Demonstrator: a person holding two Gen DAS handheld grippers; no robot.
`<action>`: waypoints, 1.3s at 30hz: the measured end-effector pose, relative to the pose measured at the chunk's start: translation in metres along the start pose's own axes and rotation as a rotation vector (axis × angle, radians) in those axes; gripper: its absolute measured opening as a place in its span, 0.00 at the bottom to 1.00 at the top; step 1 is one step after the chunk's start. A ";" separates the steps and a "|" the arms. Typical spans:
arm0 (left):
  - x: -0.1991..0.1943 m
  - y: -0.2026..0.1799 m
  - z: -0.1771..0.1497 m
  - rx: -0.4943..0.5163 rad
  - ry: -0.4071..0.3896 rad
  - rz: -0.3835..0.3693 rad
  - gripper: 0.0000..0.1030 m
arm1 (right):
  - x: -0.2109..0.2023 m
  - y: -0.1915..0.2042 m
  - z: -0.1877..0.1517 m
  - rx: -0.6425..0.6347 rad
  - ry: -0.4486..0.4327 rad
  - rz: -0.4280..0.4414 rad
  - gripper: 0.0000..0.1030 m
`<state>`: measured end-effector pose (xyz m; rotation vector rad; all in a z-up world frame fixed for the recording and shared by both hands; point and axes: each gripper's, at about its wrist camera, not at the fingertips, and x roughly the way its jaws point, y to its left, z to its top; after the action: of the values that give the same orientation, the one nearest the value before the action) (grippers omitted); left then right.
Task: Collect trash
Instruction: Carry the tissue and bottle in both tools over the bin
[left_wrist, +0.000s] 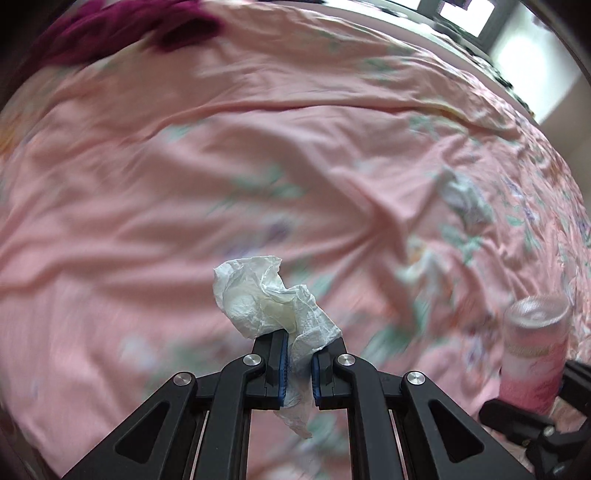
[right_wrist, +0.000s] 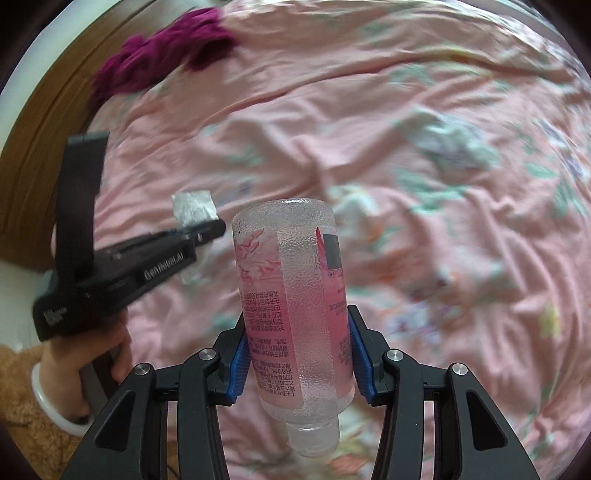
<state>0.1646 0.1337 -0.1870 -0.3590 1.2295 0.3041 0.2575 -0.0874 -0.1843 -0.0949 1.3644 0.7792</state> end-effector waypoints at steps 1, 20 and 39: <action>-0.005 0.009 -0.008 -0.023 0.002 0.005 0.10 | 0.000 0.010 -0.003 -0.020 0.001 0.006 0.45; -0.122 0.214 -0.284 -0.634 0.001 0.250 0.10 | 0.061 0.267 -0.136 -0.564 0.296 0.243 0.45; -0.088 0.283 -0.493 -1.061 0.168 0.301 0.10 | 0.136 0.416 -0.289 -1.022 0.595 0.274 0.45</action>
<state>-0.4018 0.1773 -0.2757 -1.1249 1.1993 1.2148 -0.2115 0.1432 -0.2228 -1.0215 1.4008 1.7203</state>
